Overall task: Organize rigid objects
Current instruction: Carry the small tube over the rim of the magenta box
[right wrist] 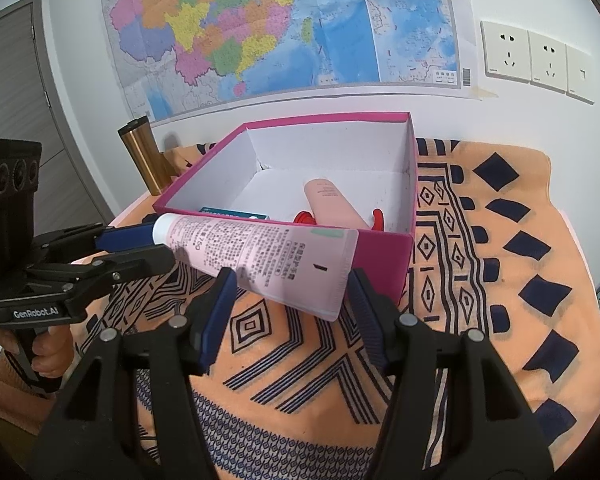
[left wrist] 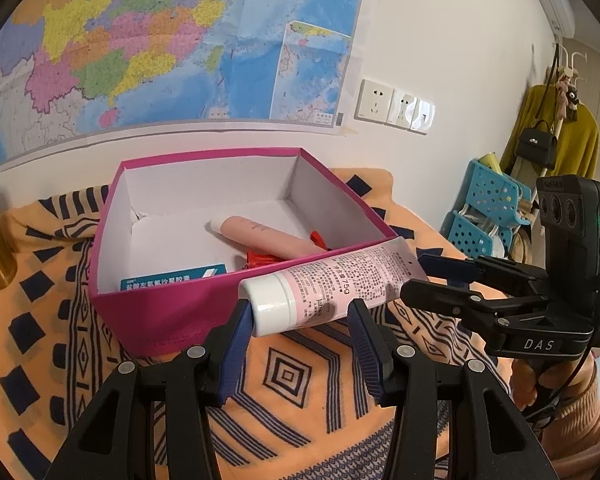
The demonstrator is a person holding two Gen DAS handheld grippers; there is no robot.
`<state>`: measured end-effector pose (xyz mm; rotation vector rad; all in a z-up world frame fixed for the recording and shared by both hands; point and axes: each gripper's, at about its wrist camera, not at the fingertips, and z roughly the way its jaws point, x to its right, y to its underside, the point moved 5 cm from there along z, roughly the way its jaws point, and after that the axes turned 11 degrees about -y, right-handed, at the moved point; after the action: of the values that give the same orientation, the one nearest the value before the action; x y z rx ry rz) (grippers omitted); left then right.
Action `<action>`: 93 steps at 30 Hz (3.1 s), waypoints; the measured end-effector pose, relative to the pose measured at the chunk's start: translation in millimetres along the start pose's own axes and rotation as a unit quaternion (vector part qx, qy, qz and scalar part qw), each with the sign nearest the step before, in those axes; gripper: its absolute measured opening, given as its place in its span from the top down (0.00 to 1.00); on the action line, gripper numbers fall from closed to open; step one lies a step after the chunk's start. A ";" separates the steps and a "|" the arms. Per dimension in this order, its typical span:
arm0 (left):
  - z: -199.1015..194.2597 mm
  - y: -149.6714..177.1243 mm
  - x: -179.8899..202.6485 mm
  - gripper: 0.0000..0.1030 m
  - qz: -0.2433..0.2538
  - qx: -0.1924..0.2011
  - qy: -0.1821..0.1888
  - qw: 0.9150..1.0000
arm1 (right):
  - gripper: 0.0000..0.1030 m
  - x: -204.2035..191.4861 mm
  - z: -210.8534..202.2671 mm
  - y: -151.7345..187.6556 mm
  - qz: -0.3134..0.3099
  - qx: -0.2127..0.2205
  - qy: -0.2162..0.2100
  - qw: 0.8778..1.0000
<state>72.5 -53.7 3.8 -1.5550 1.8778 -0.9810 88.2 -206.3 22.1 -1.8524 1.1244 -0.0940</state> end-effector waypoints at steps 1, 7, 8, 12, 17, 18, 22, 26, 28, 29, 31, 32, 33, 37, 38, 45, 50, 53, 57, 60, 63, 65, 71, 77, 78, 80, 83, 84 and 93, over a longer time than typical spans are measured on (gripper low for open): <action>0.0 -0.6 0.1 0.52 0.000 0.001 -0.001 1.000 | 0.42 0.0 -0.1 -0.4 -0.001 0.000 0.000 1.000; 0.6 -3.2 0.3 0.52 0.001 0.004 -0.002 1.000 | 0.42 1.2 0.4 -3.9 -0.003 0.001 0.000 1.000; 1.0 -3.5 0.3 0.52 0.001 0.003 -0.002 1.000 | 0.42 1.3 0.4 -4.2 -0.003 0.001 0.001 1.000; 1.6 -4.6 0.7 0.52 0.003 0.004 -0.003 1.000 | 0.42 1.3 0.4 -4.5 -0.003 0.001 0.001 1.000; 2.1 -6.7 1.8 0.52 0.005 0.006 -0.004 1.000 | 0.42 2.7 -0.2 -7.0 -0.004 0.003 0.002 1.000; 2.5 -7.0 1.7 0.52 0.005 0.006 -0.003 1.000 | 0.42 3.1 -0.1 -8.1 -0.004 0.003 0.002 1.000; 3.3 -7.6 1.8 0.52 0.004 0.006 -0.003 1.000 | 0.42 4.5 0.4 -8.7 -0.005 0.003 0.002 1.000; 3.6 -8.2 1.6 0.52 0.005 0.007 -0.003 1.000 | 0.42 6.4 0.2 -11.0 -0.006 0.005 0.002 1.000; 4.5 -8.9 1.6 0.52 0.005 0.007 -0.004 1.000 | 0.42 7.1 -0.1 -11.4 -0.007 0.006 0.002 1.000; 5.1 -9.1 1.5 0.52 0.006 0.007 -0.004 1.000 | 0.42 7.3 0.0 -11.7 -0.007 0.006 0.002 1.000; 5.9 -10.1 1.4 0.52 0.007 0.007 -0.004 1.000 | 0.42 7.2 -0.1 -11.5 -0.007 0.005 0.002 1.000; 6.0 -10.8 1.4 0.52 0.007 0.008 -0.004 1.000 | 0.42 7.4 0.0 -11.9 -0.007 0.005 0.002 1.000; 6.3 -11.2 1.4 0.52 0.007 0.008 -0.005 1.000 | 0.42 7.2 -0.1 -11.6 -0.007 0.005 0.002 1.000; 6.7 -12.7 1.1 0.52 0.006 0.008 -0.005 1.000 | 0.42 7.7 -0.3 -11.9 -0.007 0.006 0.002 1.000; 6.8 -13.0 1.1 0.52 0.005 0.009 -0.005 1.000 | 0.42 8.3 -0.3 -12.8 -0.008 0.006 0.002 1.000; 6.4 -14.0 0.1 0.52 0.001 0.006 -0.001 1.000 | 0.42 8.7 0.3 -14.3 -0.008 0.007 0.002 1.000; 6.3 -14.8 0.3 0.52 0.001 0.008 -0.004 1.000 | 0.42 9.9 2.8 -17.1 -0.012 0.006 0.003 1.000; 6.3 -14.8 0.2 0.52 0.001 0.008 -0.004 1.000 | 0.42 9.1 2.7 -16.3 -0.012 0.007 0.003 1.000; 6.5 -15.0 -0.1 0.52 0.000 0.008 -0.004 1.000 | 0.42 8.9 3.3 -17.0 -0.012 0.007 0.004 1.000; 6.8 -15.6 -0.4 0.52 0.002 0.009 -0.005 1.000 | 0.42 8.6 4.4 -18.4 -0.014 0.007 0.005 1.000; 7.9 -17.2 -2.0 0.52 0.001 0.009 -0.006 1.000 | 0.42 8.7 4.3 -18.7 -0.014 0.007 0.005 1.000; 8.9 -18.6 -2.7 0.52 0.001 0.010 -0.007 1.000 | 0.42 8.8 4.7 -19.2 -0.014 0.007 0.005 1.000; 11.9 -22.1 -3.5 0.52 0.004 0.011 -0.010 1.000 | 0.42 9.2 5.6 -21.9 -0.015 0.009 0.005 1.000; 12.4 -23.3 -3.3 0.52 0.005 0.012 -0.011 1.000 | 0.42 8.8 5.8 -21.1 -0.015 0.008 0.005 1.000; 12.9 -23.9 -3.2 0.52 0.006 0.012 -0.011 1.000 | 0.42 9.0 5.9 -22.4 -0.015 0.008 0.005 1.000; 13.5 -24.7 -3.4 0.52 0.006 0.012 -0.012 1.000 | 0.42 9.7 6.3 -24.6 -0.016 0.009 0.006 1.000; 14.7 -25.7 -3.9 0.52 0.006 0.012 -0.013 1.000 | 0.42 9.9 6.7 -25.6 -0.016 0.009 0.006 1.000; 14.6 -25.6 -4.1 0.52 0.006 0.012 -0.014 1.000 | 0.42 10.1 6.9 -26.0 -0.017 0.009 0.007 1.000; 17.3 -27.7 -4.7 0.52 0.006 0.010 -0.017 1.000 | 0.42 11.0 7.3 -27.9 -0.017 0.010 0.007 1.000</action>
<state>103.6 -55.1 14.8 -1.5372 1.8461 -0.9593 116.4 -205.4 34.7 -1.8550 1.0981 -0.1379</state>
